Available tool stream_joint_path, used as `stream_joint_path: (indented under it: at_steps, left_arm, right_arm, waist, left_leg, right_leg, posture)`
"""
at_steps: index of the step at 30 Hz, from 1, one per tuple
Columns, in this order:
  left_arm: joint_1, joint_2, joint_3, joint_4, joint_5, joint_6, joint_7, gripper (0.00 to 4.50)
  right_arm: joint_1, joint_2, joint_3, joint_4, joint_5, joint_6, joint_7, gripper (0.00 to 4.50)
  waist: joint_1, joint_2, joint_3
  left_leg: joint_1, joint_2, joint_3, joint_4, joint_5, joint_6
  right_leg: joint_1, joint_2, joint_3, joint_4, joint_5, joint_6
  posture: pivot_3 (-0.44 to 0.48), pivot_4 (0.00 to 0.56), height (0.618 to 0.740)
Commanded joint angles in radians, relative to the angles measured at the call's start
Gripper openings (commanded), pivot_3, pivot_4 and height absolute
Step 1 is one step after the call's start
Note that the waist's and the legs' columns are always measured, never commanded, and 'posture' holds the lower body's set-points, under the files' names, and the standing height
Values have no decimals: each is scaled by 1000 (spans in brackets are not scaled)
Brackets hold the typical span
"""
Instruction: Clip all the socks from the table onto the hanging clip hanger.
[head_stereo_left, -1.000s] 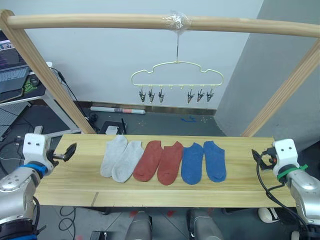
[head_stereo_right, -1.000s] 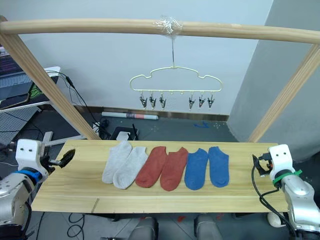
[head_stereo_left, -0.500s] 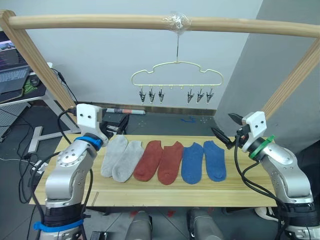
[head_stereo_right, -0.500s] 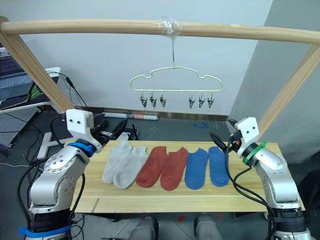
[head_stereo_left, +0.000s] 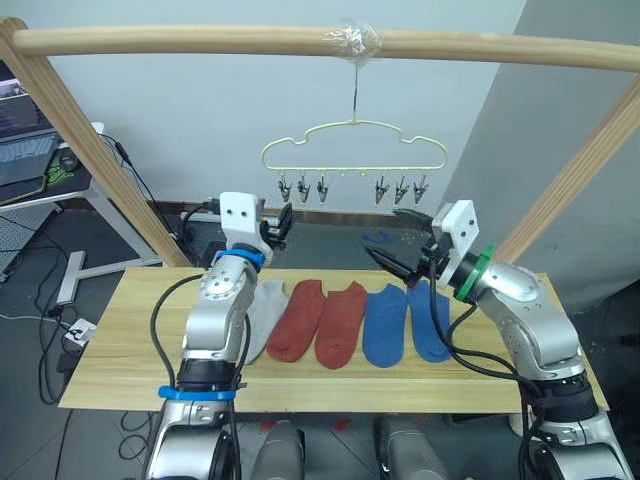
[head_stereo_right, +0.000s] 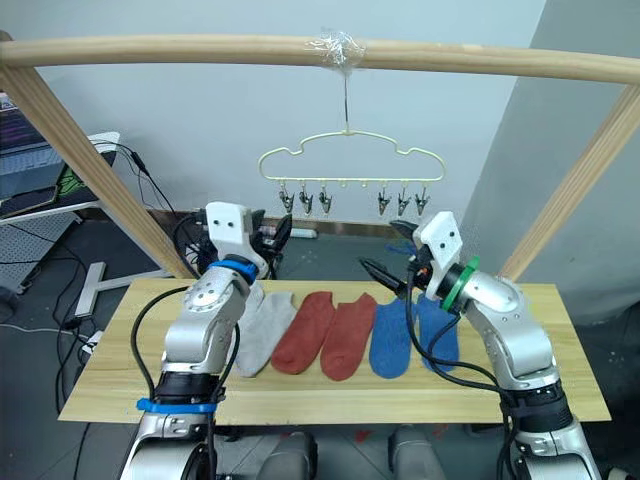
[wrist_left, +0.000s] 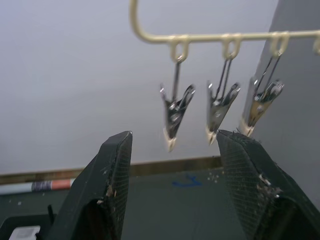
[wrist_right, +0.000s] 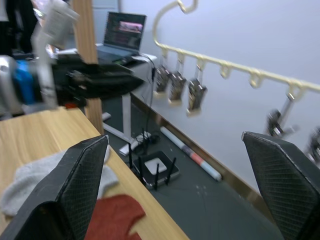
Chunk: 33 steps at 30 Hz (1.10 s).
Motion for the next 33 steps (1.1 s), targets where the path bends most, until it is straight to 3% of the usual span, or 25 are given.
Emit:
stream_joint_path:
  at_steps: [1,16,33]
  left_arm:
    - [-35,-8,2,49,37,-82,27,2746]
    - [-197,-23,16,307,88,-268,68,2746]
    - [-232,-9,11,363,108,-349,66,2746]
  right_arm:
    - [-11,-2,-7,-45,25,7,13,4500]
    - [-23,-12,-27,-115,69,79,-4,4500]
    - [-42,-34,-42,-124,93,112,-3,4500]
  waist:
    - [-1,0,0]
    - [-6,-1,29]
    - [-14,-2,42]
  left_leg:
    - [0,0,0,0,0,0]
    - [-3,0,0,-1,0,0]
    - [-5,0,0,-1,0,0]
  right_leg:
    - [0,0,0,0,0,0]
    - [-3,0,0,0,3,6]
    - [-6,0,0,0,3,6]
  posture:
    - [-8,224,740]
    - [-46,252,740]
    - [-51,255,740]
